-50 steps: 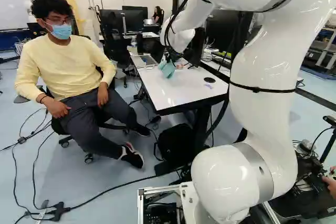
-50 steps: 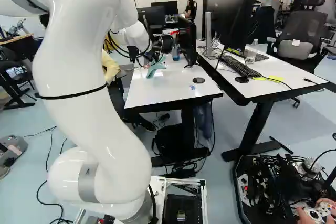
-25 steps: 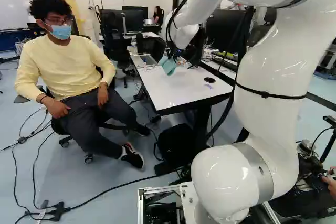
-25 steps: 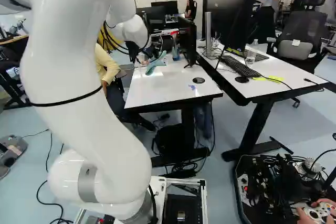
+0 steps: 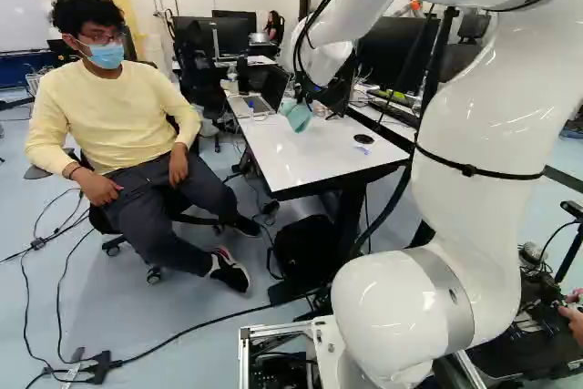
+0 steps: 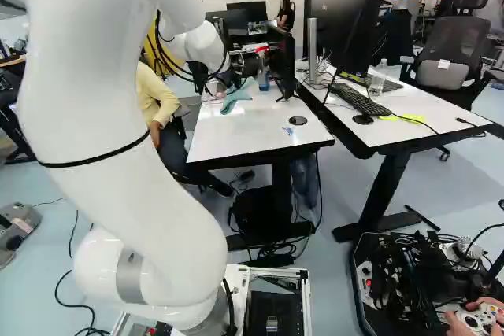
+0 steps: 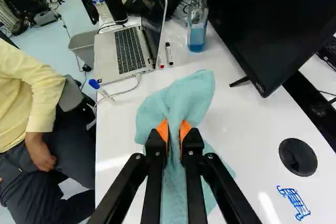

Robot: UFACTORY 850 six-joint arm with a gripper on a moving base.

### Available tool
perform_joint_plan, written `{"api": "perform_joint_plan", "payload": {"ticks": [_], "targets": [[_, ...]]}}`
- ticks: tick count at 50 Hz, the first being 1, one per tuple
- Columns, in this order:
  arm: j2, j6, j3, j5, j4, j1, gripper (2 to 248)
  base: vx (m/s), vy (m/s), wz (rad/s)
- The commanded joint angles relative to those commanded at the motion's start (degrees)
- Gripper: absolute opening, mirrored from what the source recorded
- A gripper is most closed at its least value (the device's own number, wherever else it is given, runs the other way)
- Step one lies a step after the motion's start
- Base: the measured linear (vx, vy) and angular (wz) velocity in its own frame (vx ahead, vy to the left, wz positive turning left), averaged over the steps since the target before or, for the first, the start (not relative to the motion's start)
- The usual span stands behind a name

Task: Clean the table with the green towel

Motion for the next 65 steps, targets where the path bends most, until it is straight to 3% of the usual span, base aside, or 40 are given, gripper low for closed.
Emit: {"api": "perform_joint_plan", "payload": {"ticks": [39,65], "targets": [[6.91,0.0,7.32,0.0,0.0,-3.37,45,0.0,0.0,0.0],[9.16,0.0,9.6,0.0,0.0,-6.61,45,0.0,0.0,0.0]]}}
